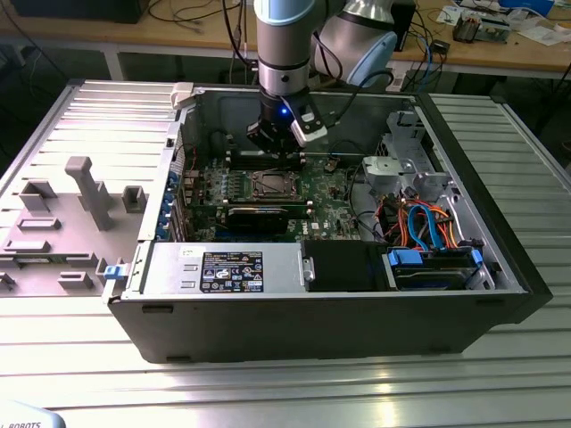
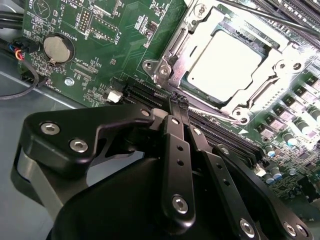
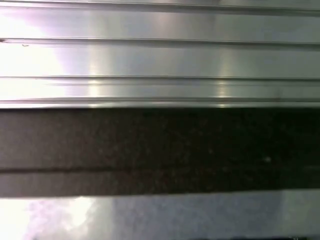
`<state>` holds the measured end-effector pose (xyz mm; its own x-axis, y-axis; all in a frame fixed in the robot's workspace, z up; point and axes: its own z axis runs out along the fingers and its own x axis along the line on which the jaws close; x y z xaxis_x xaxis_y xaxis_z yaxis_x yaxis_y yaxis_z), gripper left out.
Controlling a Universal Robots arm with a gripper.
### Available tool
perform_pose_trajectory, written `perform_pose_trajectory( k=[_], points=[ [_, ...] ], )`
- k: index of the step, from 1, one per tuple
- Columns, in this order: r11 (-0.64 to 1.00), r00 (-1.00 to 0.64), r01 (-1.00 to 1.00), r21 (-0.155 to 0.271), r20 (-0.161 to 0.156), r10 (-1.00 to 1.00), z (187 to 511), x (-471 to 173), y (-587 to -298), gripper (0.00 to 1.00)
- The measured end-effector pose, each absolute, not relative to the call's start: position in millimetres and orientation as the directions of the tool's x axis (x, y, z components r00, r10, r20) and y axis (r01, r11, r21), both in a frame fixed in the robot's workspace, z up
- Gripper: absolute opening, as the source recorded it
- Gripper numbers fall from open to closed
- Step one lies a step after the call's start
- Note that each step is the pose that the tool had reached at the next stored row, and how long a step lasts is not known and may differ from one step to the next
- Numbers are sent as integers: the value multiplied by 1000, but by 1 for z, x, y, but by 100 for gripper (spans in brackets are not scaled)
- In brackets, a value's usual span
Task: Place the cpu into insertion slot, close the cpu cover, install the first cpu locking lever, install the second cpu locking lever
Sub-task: 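Install the first cpu locking lever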
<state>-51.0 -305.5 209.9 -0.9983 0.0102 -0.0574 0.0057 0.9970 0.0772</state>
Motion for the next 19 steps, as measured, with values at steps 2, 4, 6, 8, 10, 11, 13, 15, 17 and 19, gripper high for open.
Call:
perform_pose_trajectory(
  k=[2, 4, 6, 8, 10, 11, 13, 15, 17, 19],
  points=[
    [997, -998, 6, 77, -54, 10, 208, -51, -306, 12],
    [997, -999, 6, 77, -50, 10, 206, -50, -306, 12],
    [997, -999, 7, 77, -46, 10, 205, -50, -306, 12],
    [997, -999, 7, 77, -46, 10, 205, -50, -306, 12],
    [997, -999, 7, 77, -46, 10, 204, -49, -306, 12],
    [997, -999, 7, 77, -46, 10, 204, -49, -306, 12],
    [997, -999, 7, 77, -46, 10, 205, -49, -305, 12],
    [997, -999, 7, 77, -46, 10, 205, -49, -305, 12],
    [997, -999, 7, 77, -46, 10, 205, -49, -306, 12],
    [997, -999, 7, 77, -46, 10, 205, -49, -306, 12]
  ],
)
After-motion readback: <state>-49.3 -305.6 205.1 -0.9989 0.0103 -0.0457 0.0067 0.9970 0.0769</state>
